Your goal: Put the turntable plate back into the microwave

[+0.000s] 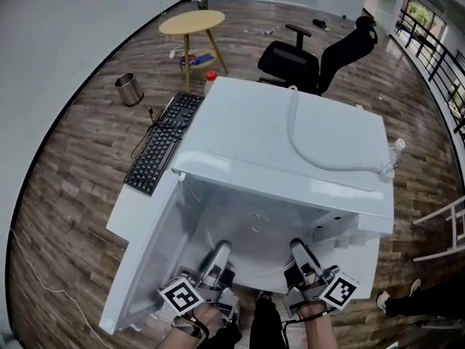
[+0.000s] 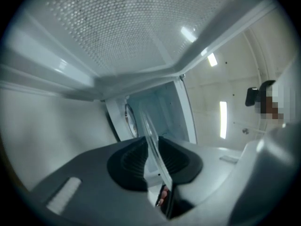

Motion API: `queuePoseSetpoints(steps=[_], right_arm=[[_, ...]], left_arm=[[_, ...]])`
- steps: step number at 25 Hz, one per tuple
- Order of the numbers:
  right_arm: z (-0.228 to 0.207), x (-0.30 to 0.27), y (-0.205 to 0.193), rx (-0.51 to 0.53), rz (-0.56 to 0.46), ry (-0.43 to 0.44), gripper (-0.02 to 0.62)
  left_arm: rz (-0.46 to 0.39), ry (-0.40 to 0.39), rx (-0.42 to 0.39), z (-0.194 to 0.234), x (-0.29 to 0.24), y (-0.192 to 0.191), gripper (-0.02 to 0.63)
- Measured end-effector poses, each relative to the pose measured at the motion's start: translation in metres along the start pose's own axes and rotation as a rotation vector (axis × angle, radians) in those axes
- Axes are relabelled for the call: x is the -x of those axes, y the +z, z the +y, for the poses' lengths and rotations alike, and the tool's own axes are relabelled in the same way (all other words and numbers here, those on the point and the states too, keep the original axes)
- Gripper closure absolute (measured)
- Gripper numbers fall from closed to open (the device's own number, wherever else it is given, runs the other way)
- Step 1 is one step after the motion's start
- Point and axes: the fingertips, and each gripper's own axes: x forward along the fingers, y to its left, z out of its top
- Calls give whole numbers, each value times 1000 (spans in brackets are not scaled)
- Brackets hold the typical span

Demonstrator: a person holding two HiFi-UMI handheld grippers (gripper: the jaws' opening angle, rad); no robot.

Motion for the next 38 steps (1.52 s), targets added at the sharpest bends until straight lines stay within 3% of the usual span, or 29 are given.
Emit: queuePoseSetpoints(steps=[16,21,30,38], right_arm=[[-13,-22,18,-6,-48,-11,518],[-18,-27,24,-41,-119,-25,522],[-27,-32,30,-86,-205,-46,532],[-40,-38,32,-112,-219,-83,537]], left_arm=[[-47,-12,83,5,-25,8,529],[-74,-4,108,7,-33,8,531],[-96,-17,123,9,-43,11,532],[-94,-26,125,12,-55,15,538]])
